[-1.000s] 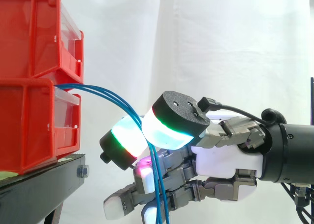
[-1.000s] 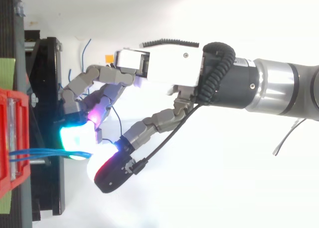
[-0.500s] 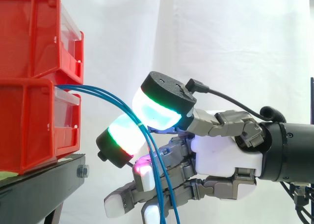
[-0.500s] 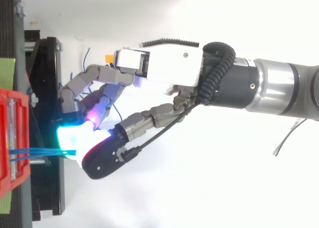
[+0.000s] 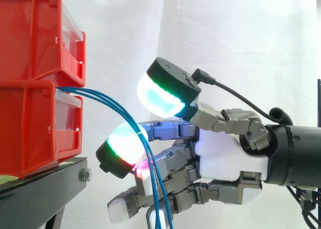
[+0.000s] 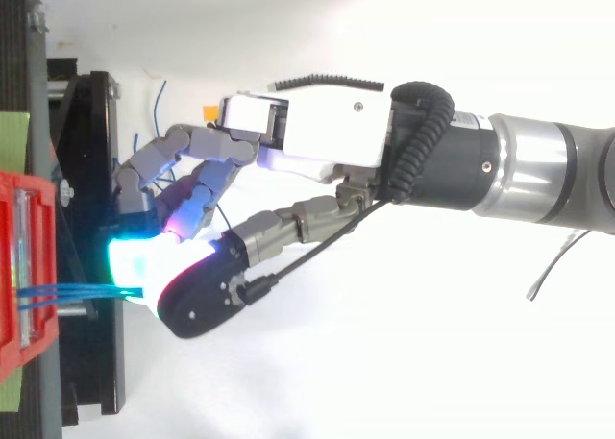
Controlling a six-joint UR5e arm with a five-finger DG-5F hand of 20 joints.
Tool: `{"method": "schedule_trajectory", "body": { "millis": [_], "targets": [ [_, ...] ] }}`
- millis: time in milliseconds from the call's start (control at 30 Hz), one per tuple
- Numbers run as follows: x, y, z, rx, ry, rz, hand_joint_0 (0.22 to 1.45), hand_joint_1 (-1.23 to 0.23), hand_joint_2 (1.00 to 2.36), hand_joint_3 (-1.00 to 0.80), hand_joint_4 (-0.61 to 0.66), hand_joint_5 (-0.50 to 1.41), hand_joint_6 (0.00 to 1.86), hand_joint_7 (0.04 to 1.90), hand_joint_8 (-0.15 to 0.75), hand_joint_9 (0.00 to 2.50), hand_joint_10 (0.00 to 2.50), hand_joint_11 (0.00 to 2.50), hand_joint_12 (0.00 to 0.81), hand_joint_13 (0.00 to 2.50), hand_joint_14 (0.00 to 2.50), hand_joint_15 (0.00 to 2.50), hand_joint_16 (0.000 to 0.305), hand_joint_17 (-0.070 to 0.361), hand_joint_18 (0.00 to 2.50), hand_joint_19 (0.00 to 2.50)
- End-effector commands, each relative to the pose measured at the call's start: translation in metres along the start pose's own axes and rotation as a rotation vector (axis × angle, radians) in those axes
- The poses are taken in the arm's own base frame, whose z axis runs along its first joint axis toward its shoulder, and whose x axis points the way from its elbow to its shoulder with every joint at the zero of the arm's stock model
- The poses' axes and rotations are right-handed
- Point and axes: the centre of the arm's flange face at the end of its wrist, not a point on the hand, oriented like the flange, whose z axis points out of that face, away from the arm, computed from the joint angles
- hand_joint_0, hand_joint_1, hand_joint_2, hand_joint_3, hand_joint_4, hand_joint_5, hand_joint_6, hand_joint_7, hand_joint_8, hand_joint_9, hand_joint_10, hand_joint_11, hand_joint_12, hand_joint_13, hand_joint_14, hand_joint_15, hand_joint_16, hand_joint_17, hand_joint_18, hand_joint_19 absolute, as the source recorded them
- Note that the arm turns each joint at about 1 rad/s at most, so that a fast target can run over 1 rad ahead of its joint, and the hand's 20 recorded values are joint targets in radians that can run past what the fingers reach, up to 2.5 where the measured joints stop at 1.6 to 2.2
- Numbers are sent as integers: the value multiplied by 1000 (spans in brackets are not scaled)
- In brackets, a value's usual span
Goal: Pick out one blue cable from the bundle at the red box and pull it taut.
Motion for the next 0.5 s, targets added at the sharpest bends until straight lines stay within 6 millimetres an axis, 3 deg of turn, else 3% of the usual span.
{"method": "schedule_trajectory", "body": {
  "millis": [0, 467],
  "targets": [
    [0, 1, 0, -1, 1, 0, 418, -620, 1000, -500, 74, -97, 827, 922, 231, 1067, 23, 641, 341, 777, 15, 375, 53, 119, 868, 597],
    [11, 5, 3, -16, -67, -28, 478, -681, 1000, -500, 86, -79, 603, 1140, 215, 1006, 22, 661, 321, 733, 15, 388, 47, 107, 795, 620]
  ]
}}
